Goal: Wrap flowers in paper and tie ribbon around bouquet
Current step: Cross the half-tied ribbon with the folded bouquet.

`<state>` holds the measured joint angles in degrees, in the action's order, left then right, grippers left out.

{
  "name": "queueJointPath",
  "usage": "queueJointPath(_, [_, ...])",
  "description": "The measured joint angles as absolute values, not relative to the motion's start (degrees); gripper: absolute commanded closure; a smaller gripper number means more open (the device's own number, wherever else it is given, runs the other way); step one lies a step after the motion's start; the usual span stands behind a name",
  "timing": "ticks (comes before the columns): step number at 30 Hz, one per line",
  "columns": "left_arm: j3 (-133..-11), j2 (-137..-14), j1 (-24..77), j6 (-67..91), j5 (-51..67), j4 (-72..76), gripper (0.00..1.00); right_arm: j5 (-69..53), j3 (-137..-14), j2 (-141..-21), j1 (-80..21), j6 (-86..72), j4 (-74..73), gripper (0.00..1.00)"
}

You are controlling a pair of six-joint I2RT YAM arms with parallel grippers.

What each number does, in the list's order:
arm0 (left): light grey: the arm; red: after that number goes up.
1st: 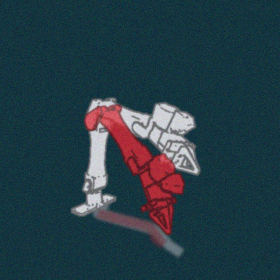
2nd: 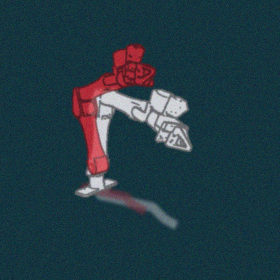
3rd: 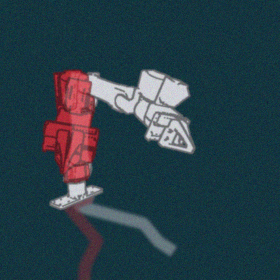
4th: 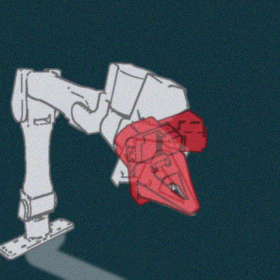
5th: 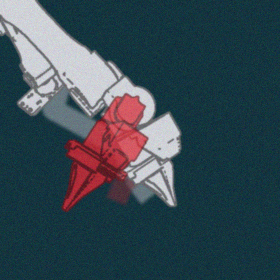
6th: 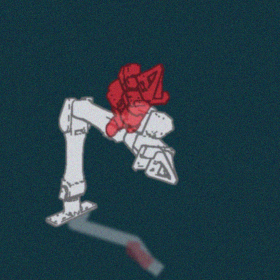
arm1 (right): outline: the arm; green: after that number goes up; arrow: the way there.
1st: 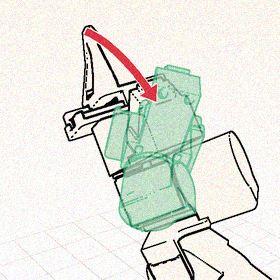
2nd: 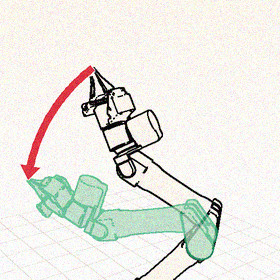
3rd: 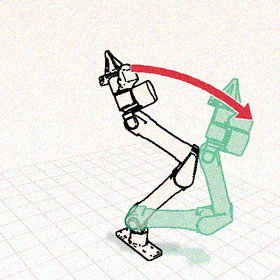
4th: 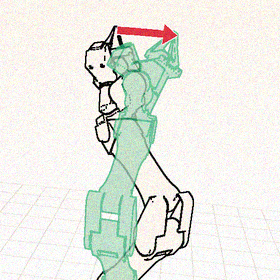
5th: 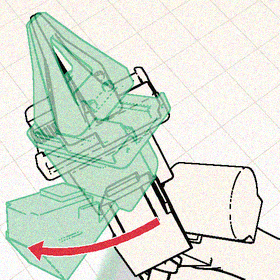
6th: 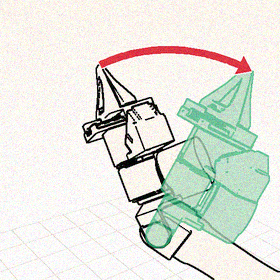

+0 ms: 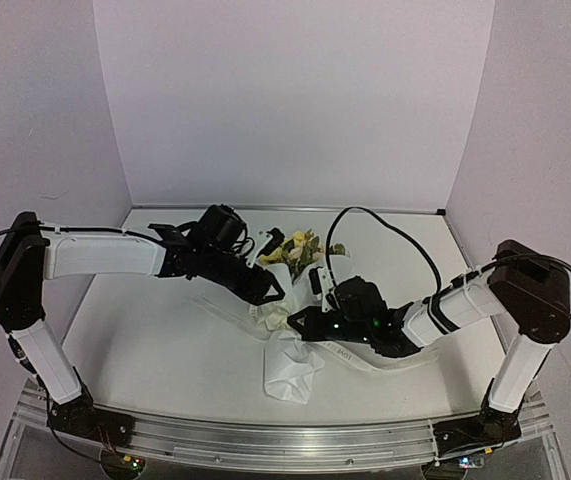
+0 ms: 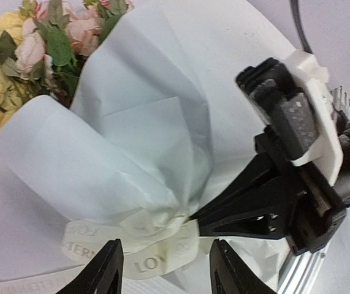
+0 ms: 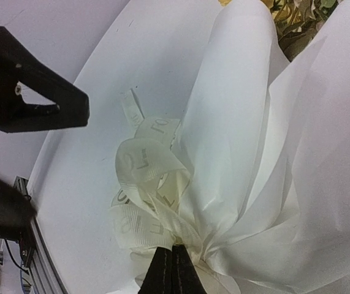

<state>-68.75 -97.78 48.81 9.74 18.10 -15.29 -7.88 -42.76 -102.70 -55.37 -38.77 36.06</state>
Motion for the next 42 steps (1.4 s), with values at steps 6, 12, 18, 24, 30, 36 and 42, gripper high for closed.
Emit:
queueJointPath(6, [-68.6, -97.74, 45.43, 7.19, 16.01, -17.66, 0.61, -7.94, -42.78, -102.8, -55.37, -38.86, 36.05, 1.0])
queueJointPath(12, [-68.17, -98.76, 45.14, 2.17, 16.94, -17.13, 0.59, -7.94, -42.81, -102.87, -55.37, -39.05, 36.05, 1.0])
queueJointPath(18, [-67.61, -100.59, 45.31, -3.16, 18.27, -15.42, 0.62, -7.94, -42.89, -102.96, -55.37, -39.07, 36.05, 1.0])
queueJointPath(24, [-67.61, -103.26, 45.32, -6.98, 19.9, -14.9, 0.64, -7.94, -43.1, -102.98, -55.37, -39.07, 36.05, 1.0])
queueJointPath(30, [-67.65, -104.36, 45.32, -9.26, 20.95, -13.95, 0.65, -7.94, -43.11, -102.98, -55.37, -39.07, 36.03, 1.0])
queueJointPath(36, [-69.57, -105.23, 45.32, -10.33, 21.04, -13.33, 0.68, -7.94, -43.12, -102.98, -55.37, -39.07, 36.01, 1.0])
queueJointPath(42, [-70.5, -106.98, 45.32, -10.8, 21.54, -12.99, 0.68, -7.94, -43.13, -102.98, -55.37, -39.05, 36.01, 1.0])
